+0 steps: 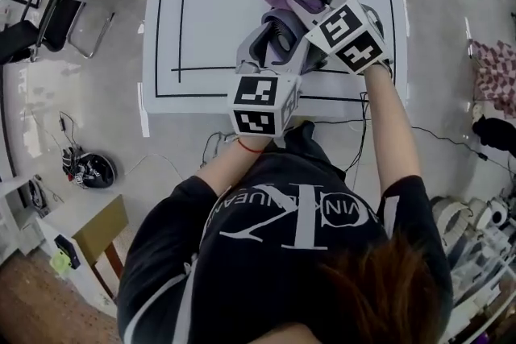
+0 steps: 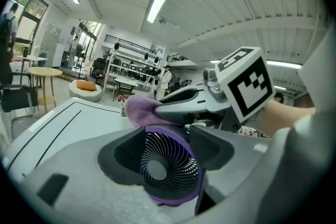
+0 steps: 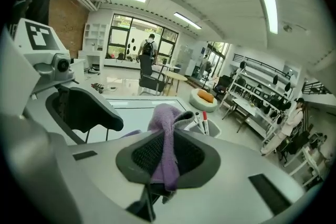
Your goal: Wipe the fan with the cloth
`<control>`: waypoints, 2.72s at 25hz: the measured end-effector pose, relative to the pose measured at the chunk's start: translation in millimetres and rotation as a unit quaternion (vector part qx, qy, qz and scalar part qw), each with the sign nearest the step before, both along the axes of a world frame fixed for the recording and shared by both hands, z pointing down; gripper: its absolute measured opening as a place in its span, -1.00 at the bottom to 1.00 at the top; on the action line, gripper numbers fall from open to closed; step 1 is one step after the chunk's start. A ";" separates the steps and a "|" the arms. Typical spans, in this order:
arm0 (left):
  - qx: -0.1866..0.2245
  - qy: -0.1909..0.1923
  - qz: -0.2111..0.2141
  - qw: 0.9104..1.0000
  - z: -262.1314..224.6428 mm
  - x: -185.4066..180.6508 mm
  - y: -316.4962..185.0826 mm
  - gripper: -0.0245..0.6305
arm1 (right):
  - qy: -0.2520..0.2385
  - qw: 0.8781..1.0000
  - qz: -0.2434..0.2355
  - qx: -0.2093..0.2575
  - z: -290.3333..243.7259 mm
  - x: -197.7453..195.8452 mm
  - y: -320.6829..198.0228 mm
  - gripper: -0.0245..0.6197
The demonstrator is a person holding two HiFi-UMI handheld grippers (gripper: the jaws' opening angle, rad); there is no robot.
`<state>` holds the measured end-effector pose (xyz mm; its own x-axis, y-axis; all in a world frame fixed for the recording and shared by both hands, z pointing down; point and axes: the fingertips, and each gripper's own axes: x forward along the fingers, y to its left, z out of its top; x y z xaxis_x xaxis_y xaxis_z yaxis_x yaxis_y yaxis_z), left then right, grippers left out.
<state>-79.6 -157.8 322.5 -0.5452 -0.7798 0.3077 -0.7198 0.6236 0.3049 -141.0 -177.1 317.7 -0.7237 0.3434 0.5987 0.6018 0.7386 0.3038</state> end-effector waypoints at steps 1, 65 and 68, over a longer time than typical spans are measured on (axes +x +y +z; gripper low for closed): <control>0.002 0.001 -0.012 1.000 1.2 -0.1 1.0 -0.11 | -0.002 1.000 -0.004 -0.001 -0.8 2.2 -0.9 -0.75; 0.056 0.068 -0.054 0.995 20.3 39.4 -17.9 -0.58 | -0.021 0.964 0.025 -0.262 38.3 116.7 -58.0 -0.38; 0.088 0.082 -0.064 0.991 17.3 39.5 -5.4 -0.61 | -0.021 0.953 0.027 -0.300 31.0 114.7 -55.3 -0.64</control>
